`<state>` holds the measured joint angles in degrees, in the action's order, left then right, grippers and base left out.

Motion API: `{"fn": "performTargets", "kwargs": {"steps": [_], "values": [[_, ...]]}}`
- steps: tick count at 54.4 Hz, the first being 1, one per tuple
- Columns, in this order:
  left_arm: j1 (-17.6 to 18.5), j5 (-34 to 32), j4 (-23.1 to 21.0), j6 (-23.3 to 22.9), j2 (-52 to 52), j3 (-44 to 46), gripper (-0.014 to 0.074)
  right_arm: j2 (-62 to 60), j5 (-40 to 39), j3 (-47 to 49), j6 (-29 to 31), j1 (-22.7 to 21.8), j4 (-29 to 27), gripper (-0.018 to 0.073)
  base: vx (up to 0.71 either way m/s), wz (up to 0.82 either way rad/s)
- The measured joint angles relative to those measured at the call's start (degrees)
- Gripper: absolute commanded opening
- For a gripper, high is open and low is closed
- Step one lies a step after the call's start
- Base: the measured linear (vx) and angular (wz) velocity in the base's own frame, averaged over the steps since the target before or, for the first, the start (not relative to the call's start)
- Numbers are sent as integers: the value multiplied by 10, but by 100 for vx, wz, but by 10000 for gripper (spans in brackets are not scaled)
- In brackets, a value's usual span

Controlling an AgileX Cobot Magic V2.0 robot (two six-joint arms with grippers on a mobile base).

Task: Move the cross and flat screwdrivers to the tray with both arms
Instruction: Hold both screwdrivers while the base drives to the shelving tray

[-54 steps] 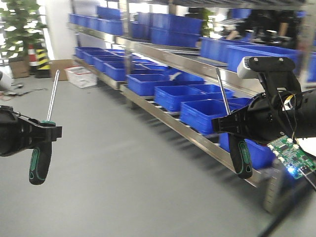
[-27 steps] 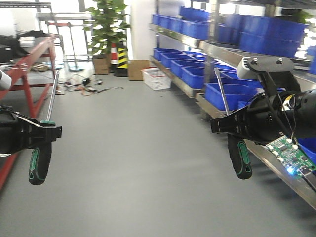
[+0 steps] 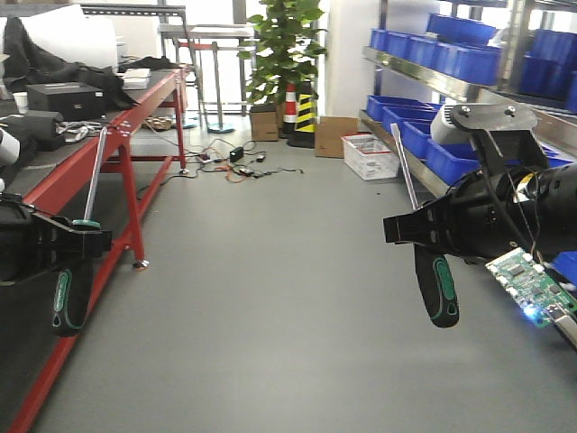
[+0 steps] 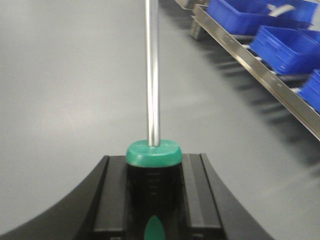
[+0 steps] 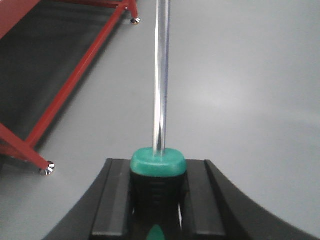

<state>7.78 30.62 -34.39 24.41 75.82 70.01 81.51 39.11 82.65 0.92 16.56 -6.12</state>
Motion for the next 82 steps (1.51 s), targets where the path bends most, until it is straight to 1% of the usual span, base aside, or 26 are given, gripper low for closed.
{"fn": "performTargets", "kwargs": {"steps": [29, 45, 61, 82], "values": [[0, 0, 0, 0, 0, 0, 0, 0, 0, 0, 0, 0, 0, -8, 57, 22], [0, -1, 1, 0, 0, 0, 0, 0, 0, 0, 0, 0, -2, -8, 56, -1], [0, -1, 1, 0, 0, 0, 0, 0, 0, 0, 0, 0, -2, -8, 50, -39], [0, -1, 1, 0, 0, 0, 0, 0, 0, 0, 0, 0, -2, -8, 46, -72]]}}
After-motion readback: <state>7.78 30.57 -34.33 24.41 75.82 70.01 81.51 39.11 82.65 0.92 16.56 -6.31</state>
